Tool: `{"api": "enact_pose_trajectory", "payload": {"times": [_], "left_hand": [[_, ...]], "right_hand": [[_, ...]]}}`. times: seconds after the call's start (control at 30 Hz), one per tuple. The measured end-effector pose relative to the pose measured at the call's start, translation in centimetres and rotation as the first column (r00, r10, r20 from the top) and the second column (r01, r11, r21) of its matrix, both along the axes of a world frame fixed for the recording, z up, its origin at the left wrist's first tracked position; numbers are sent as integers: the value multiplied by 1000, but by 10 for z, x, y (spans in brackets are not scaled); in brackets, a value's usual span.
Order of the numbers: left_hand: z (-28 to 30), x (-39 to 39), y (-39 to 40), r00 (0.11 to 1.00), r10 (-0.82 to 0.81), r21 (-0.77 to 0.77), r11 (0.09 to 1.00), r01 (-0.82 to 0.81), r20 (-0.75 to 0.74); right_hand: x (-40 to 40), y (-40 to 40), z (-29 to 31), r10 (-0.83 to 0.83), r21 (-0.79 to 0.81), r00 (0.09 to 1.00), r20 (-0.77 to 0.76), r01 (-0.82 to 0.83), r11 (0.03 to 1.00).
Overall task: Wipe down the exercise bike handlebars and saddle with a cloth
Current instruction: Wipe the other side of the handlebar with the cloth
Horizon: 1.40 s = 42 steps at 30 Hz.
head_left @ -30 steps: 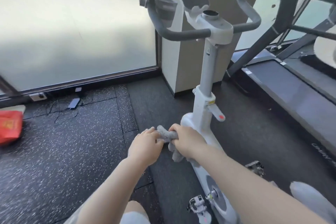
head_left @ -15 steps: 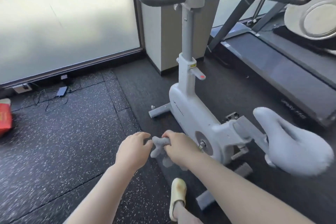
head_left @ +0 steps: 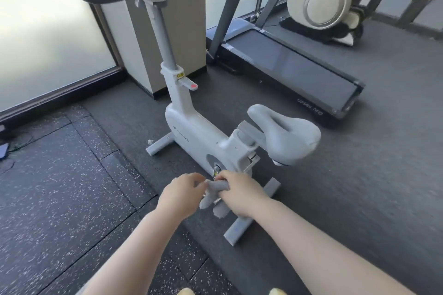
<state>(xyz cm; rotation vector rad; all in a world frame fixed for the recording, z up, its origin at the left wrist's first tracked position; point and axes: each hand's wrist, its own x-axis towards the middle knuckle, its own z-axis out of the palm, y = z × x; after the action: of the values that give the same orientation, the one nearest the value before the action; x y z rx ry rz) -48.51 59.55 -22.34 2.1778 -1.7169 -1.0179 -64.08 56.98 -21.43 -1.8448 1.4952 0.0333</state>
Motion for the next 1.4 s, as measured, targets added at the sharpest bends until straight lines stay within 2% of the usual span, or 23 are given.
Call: {"api": "enact_pose_trajectory", "payload": {"times": [0.17, 0.43, 0.57, 0.67, 0.83, 1.0, 1.17, 1.3, 1.4], "left_hand": [[-11, -74, -3, 999, -33, 26, 999, 32, 27], [-27, -251, -21, 979, -147, 113, 980, 164, -143], [-30, -306, -35, 977, -128, 103, 984, 147, -172], [-31, -331, -48, 968, -174, 132, 971, 199, -183], [-31, -352, -112, 975, -134, 130, 979, 159, -179], [-34, -376, -184, 963, -206, 104, 968, 226, -173], [-36, -404, -246, 967, -231, 104, 965, 242, -103], [-34, -421, -285, 973, -208, 146, 964, 221, -102], [-33, -433, -321, 986, -139, 139, 979, 151, -96]], "right_hand": [[-89, 6, -3, -66, 19, 998, -14, 67, 998], [-257, -6, -8, -125, 46, 985, -116, 131, 990], [-312, -22, -12, -155, 13, 972, -178, 160, 987], [-335, -33, -10, -172, 63, 968, -182, 186, 980], [-352, -88, -7, -55, 149, 968, -246, 94, 984], [-366, -150, -16, 0, 110, 929, -370, 44, 993], [-390, -216, -10, 26, -29, 883, -468, -44, 999], [-412, -263, -18, 120, 14, 878, -464, -128, 992], [-430, -309, -21, 163, 37, 906, -391, -161, 986]]}}
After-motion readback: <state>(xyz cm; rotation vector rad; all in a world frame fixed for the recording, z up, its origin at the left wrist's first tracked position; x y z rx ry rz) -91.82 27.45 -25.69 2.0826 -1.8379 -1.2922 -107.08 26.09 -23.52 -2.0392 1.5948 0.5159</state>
